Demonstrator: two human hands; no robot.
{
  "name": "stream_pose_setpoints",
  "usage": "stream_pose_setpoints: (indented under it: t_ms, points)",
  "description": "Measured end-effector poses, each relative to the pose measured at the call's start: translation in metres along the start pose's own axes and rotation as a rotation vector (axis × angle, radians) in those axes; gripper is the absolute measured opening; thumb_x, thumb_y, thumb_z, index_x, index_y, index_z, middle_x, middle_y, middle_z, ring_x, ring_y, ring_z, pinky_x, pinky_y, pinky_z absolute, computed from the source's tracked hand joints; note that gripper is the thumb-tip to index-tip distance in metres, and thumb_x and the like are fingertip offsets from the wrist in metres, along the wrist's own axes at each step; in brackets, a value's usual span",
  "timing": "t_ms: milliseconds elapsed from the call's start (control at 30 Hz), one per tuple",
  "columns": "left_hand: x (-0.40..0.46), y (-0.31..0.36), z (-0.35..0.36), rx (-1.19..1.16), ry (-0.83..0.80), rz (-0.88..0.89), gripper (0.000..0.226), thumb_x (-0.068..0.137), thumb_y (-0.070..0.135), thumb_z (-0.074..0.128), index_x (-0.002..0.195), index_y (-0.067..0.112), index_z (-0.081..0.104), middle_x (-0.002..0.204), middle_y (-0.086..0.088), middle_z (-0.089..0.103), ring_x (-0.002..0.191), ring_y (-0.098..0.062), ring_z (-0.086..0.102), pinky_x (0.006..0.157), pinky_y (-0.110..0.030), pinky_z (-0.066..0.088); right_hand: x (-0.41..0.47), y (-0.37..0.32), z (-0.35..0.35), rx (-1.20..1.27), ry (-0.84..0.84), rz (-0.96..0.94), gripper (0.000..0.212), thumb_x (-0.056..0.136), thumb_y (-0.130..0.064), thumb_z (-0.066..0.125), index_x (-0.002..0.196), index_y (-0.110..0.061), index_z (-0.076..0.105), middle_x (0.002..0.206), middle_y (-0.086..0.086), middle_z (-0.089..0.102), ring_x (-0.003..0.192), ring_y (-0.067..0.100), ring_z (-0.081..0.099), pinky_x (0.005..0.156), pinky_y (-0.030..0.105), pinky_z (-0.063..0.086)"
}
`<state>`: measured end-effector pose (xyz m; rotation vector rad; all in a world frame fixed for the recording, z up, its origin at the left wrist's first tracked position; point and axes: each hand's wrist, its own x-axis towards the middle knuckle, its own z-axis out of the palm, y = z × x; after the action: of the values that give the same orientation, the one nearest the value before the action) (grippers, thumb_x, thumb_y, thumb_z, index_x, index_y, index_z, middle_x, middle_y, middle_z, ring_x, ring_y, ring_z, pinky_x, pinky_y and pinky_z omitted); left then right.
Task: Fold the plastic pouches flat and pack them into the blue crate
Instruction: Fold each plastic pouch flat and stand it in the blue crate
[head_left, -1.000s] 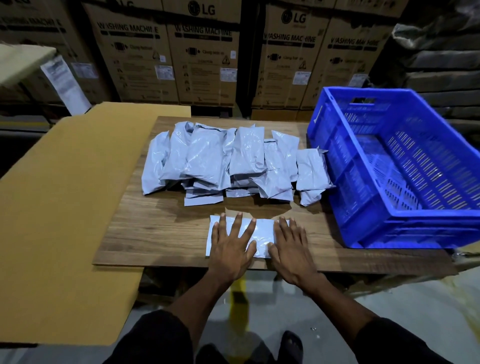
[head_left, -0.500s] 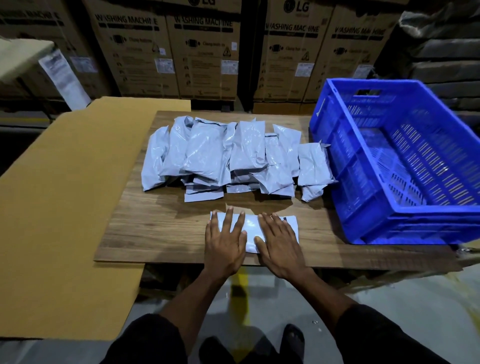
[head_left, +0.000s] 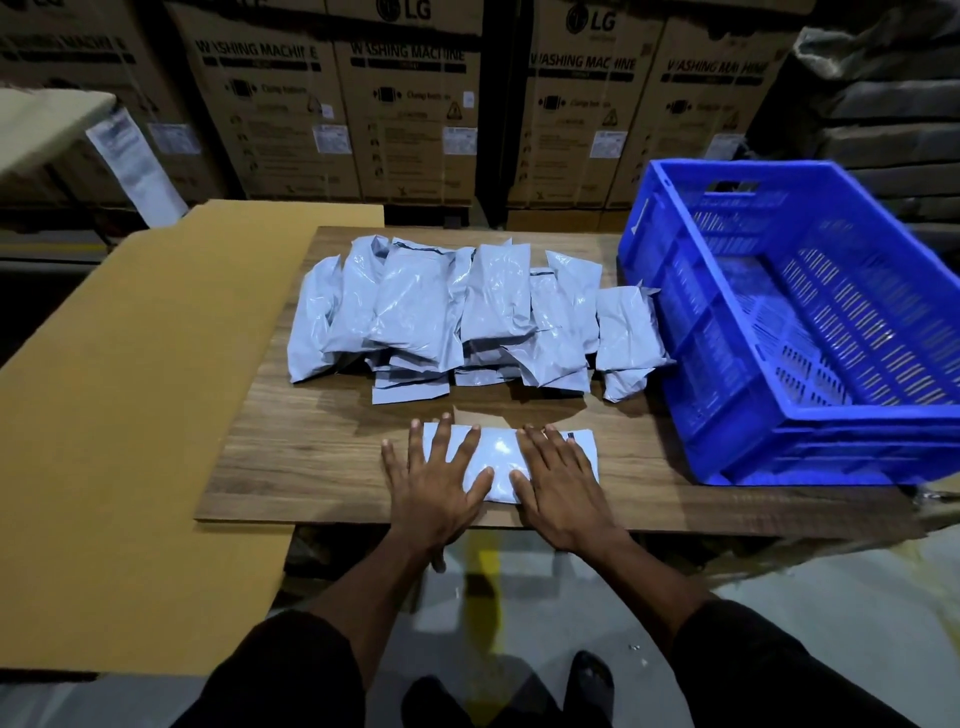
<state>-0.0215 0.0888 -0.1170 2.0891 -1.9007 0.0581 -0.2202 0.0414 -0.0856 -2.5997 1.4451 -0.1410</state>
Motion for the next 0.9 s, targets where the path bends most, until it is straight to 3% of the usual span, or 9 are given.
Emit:
stream_pose_setpoints:
  t_ms: [133,233,300,433,533,633,767,900]
  points:
    - [0.001,0.002,-0.001,0.009,-0.037,-0.018,0.062,0.095,0.065,0.036,0.147,0.036,0.052,0.161,-0.005,0.039,0.147,-0.047,0.03,0.111,-0.075,0.01,0.004,-0.004,-0.006,-0.056,-0.054,-0.01,0.071,0.098,-0.047,0.008,0.159,-0.013,0.016,0.166,0.004,0.016,0.154,0.025,0.006,0.124,0.048,0.007]
    - [0.0,0.0,-0.002,0.021,-0.052,0.006,0.063,0.096,0.064,0.034,0.149,0.034,0.049,0.164,-0.005,0.034,0.148,-0.047,0.028,0.112,-0.075,0.012,0.006,-0.012,-0.008,-0.16,0.004,-0.136,0.065,0.094,-0.032,0.031,0.154,-0.008,0.03,0.163,0.008,0.027,0.153,0.028,0.016,0.12,0.056,0.02]
    - [0.0,-0.001,-0.002,0.03,-0.04,0.026,0.064,0.097,0.064,0.031,0.152,0.033,0.045,0.165,-0.005,0.031,0.15,-0.047,0.025,0.114,-0.073,0.01,0.006,-0.016,-0.005,-0.139,-0.048,-0.184,0.069,0.092,-0.029,0.037,0.157,-0.008,0.025,0.165,0.007,0.021,0.154,0.025,0.011,0.122,0.055,0.014]
    - [0.007,0.001,-0.004,0.016,0.029,0.138,0.065,0.102,0.047,0.032,0.152,0.007,0.043,0.163,-0.023,0.027,0.152,-0.047,0.018,0.122,-0.063,0.011,0.006,-0.017,-0.005,-0.108,-0.036,-0.161,0.069,0.088,-0.03,0.027,0.153,-0.008,0.036,0.161,0.006,0.033,0.151,0.022,0.025,0.119,0.054,0.026]
    - [0.013,0.005,0.004,-0.05,0.053,0.366,0.057,0.096,0.021,0.034,0.143,-0.008,0.05,0.154,-0.029,0.041,0.145,-0.044,0.036,0.121,-0.051,0.021,0.007,-0.017,-0.004,-0.098,-0.03,-0.155,0.07,0.085,-0.031,0.029,0.15,-0.009,0.041,0.157,0.006,0.041,0.148,0.022,0.032,0.117,0.052,0.029]
    - [0.011,0.005,0.015,-0.132,0.045,0.379,0.051,0.099,0.017,0.034,0.139,-0.008,0.054,0.145,-0.025,0.054,0.136,-0.038,0.052,0.121,-0.044,0.024,0.009,-0.015,-0.003,-0.088,-0.024,-0.168,0.068,0.085,-0.029,0.031,0.149,-0.009,0.043,0.155,0.007,0.044,0.146,0.023,0.035,0.117,0.052,0.03]
    - [0.008,0.004,0.017,-0.207,0.065,0.342,0.056,0.108,0.024,0.019,0.142,-0.006,0.052,0.148,-0.02,0.053,0.138,-0.034,0.05,0.125,-0.04,0.02,0.009,-0.015,-0.003,-0.087,-0.005,-0.173,0.066,0.083,-0.028,0.035,0.144,-0.007,0.05,0.149,0.008,0.05,0.142,0.024,0.043,0.115,0.047,0.023]
    - [0.004,0.002,0.02,-0.2,0.159,0.371,0.048,0.107,0.015,0.028,0.142,-0.006,0.052,0.15,-0.02,0.051,0.142,-0.033,0.046,0.121,-0.048,0.031,0.009,-0.014,-0.001,-0.09,-0.002,-0.188,0.065,0.084,-0.028,0.035,0.144,-0.006,0.049,0.15,0.009,0.05,0.142,0.024,0.043,0.112,0.048,0.021]
